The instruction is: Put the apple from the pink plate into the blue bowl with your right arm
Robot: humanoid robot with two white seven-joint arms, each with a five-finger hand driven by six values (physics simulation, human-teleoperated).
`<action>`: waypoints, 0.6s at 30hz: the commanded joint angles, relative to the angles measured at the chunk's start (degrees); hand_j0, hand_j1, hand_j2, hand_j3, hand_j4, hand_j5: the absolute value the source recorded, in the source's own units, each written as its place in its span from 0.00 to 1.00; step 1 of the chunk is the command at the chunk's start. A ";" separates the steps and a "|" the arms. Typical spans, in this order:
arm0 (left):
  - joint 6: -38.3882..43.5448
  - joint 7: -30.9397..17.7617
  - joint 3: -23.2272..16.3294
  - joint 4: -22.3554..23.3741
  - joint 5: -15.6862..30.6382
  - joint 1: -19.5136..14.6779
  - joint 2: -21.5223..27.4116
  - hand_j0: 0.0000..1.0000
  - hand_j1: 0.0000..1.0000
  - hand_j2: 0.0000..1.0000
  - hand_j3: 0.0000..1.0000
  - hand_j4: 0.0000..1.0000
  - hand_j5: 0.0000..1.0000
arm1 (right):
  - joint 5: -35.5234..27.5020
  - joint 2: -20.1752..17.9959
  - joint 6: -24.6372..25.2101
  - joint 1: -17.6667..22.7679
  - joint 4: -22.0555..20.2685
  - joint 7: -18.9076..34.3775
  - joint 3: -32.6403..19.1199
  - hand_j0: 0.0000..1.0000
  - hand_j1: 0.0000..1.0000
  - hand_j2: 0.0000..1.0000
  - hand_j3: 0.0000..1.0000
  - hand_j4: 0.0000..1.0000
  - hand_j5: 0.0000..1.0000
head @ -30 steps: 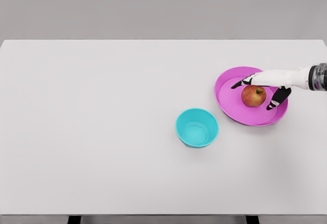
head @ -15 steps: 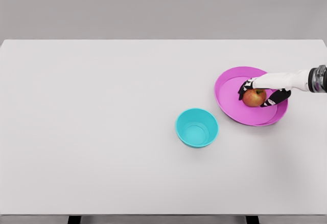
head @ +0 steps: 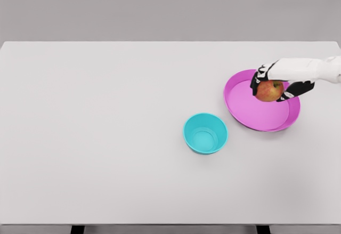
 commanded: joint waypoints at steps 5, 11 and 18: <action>0.01 -0.02 0.00 -0.01 0.03 0.00 0.00 1.00 1.00 1.00 1.00 1.00 1.00 | -1.88 -3.54 0.16 0.09 -15.82 -0.03 0.29 0.47 0.47 0.47 0.47 0.47 0.47; 0.01 -0.02 0.00 -0.01 0.03 0.00 0.00 1.00 1.00 1.00 1.00 1.00 1.00 | -1.88 3.67 0.16 0.70 -16.70 -0.03 0.73 0.47 0.47 0.47 0.47 0.47 0.47; 0.01 -0.02 0.00 -0.01 0.03 0.00 0.00 1.00 1.00 1.00 1.00 1.00 1.00 | -1.79 7.10 0.16 2.11 -16.35 -0.03 0.64 0.47 0.47 0.47 0.47 0.47 0.47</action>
